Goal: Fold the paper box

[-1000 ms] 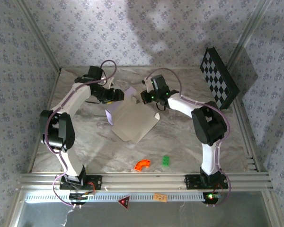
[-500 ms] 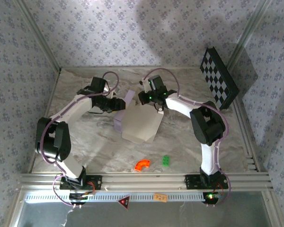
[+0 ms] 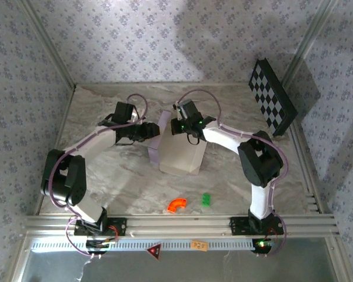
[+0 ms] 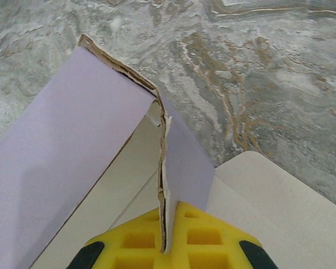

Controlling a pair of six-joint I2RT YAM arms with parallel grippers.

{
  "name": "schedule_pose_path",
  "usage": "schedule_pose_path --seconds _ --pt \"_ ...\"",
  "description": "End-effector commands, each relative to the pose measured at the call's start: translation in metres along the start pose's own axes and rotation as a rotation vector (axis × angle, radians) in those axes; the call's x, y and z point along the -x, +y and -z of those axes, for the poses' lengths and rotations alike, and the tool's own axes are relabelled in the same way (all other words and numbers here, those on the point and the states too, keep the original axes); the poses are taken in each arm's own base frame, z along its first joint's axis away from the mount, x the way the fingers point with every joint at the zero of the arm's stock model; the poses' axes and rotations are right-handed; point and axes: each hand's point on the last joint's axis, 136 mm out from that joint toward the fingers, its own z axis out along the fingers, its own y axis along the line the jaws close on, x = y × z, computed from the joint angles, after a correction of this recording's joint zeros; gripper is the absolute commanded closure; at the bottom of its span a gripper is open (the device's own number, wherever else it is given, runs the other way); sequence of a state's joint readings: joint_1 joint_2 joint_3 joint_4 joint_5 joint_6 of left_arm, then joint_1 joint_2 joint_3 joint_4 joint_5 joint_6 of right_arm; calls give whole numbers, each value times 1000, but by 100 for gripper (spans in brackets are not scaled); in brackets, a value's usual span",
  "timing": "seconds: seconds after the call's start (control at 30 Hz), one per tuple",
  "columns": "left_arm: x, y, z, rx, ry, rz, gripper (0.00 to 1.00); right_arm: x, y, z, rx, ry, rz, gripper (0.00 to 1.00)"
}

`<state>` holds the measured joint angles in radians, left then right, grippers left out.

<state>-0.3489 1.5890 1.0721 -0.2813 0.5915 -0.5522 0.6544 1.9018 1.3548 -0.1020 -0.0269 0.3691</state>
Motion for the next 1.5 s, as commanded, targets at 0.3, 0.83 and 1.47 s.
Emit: schedule_pose_path --seconds 0.3,0.83,1.47 --pt "-8 1 -2 18 -61 43 53 -45 -4 -3 -126 6 -63 100" --pt "48 -25 31 137 -185 24 34 -58 -10 -3 -130 5 -63 99" --pt "70 -30 -37 276 -25 -22 15 -42 6 0 -66 -69 3 98"
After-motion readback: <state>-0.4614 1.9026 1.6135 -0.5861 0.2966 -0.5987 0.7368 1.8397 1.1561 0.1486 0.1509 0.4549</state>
